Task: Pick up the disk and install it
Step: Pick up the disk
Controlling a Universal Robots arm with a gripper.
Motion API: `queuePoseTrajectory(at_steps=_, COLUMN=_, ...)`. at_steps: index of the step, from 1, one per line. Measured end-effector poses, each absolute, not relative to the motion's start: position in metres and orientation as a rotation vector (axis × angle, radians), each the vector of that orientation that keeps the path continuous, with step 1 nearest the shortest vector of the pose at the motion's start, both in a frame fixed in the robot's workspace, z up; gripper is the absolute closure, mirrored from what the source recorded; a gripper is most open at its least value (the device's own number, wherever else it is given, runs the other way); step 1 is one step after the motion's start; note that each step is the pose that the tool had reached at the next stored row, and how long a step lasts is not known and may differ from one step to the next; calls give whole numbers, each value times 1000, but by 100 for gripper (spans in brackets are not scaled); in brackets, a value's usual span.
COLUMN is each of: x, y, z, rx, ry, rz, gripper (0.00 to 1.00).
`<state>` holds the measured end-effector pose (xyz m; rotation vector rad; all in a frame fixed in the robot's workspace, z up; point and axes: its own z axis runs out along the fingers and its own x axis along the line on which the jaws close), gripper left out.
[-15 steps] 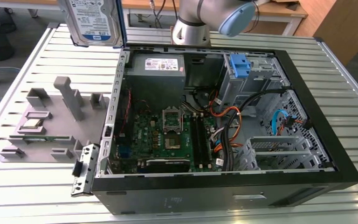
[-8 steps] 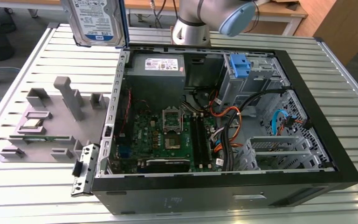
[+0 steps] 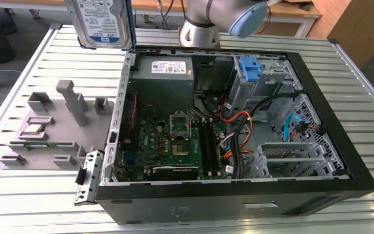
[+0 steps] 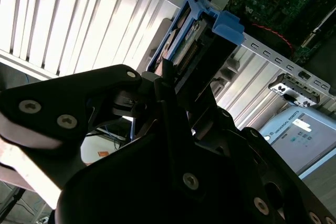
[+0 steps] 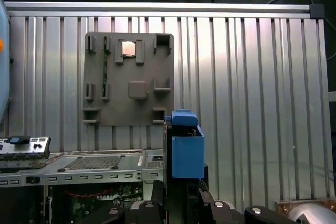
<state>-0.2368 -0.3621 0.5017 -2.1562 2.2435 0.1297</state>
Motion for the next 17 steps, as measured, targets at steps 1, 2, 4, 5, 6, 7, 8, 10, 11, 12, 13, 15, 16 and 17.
queuePoseTrajectory(at_steps=1, x=-236, y=-362, z=502, rx=-2156, ry=2243, rz=130, gripper=65)
queuePoseTrajectory(at_steps=2, x=-234, y=-362, z=502, rx=-2156, ry=2243, rz=130, gripper=65)
queuePoseTrajectory(at_steps=4, x=-231, y=-362, z=502, rx=-2156, ry=2243, rz=130, gripper=65)
queuePoseTrajectory(at_steps=5, x=-229, y=-362, z=502, rx=-2156, ry=2243, rz=130, gripper=65)
queuePoseTrajectory(at_steps=6, x=-227, y=-362, z=502, rx=-2156, ry=2244, rz=130, gripper=65)
queuePoseTrajectory(at_steps=7, x=-226, y=-362, z=502, rx=-2156, ry=2244, rz=130, gripper=65)
queuePoseTrajectory(at_steps=8, x=-224, y=-362, z=502, rx=-2156, ry=2244, rz=130, gripper=65)
queuePoseTrajectory(at_steps=10, x=-221, y=-362, z=502, rx=-2156, ry=2244, rz=130, gripper=65)
queuePoseTrajectory(at_steps=11, x=-219, y=-362, z=502, rx=-2156, ry=2243, rz=130, gripper=65)
queuePoseTrajectory(at_steps=12, x=-218, y=-362, z=502, rx=-2156, ry=2244, rz=130, gripper=65)
queuePoseTrajectory(at_steps=13, x=-216, y=-362, z=502, rx=-2156, ry=2243, rz=130, gripper=65)
queuePoseTrajectory(at_steps=15, x=-213, y=-362, z=502, rx=-2156, ry=2243, rz=130, gripper=65)
queuePoseTrajectory(at_steps=16, x=-212, y=-362, z=502, rx=-2156, ry=2243, rz=130, gripper=65)
queuePoseTrajectory(at_steps=17, x=-210, y=-362, z=502, rx=-2156, ry=2243, rz=130, gripper=65)
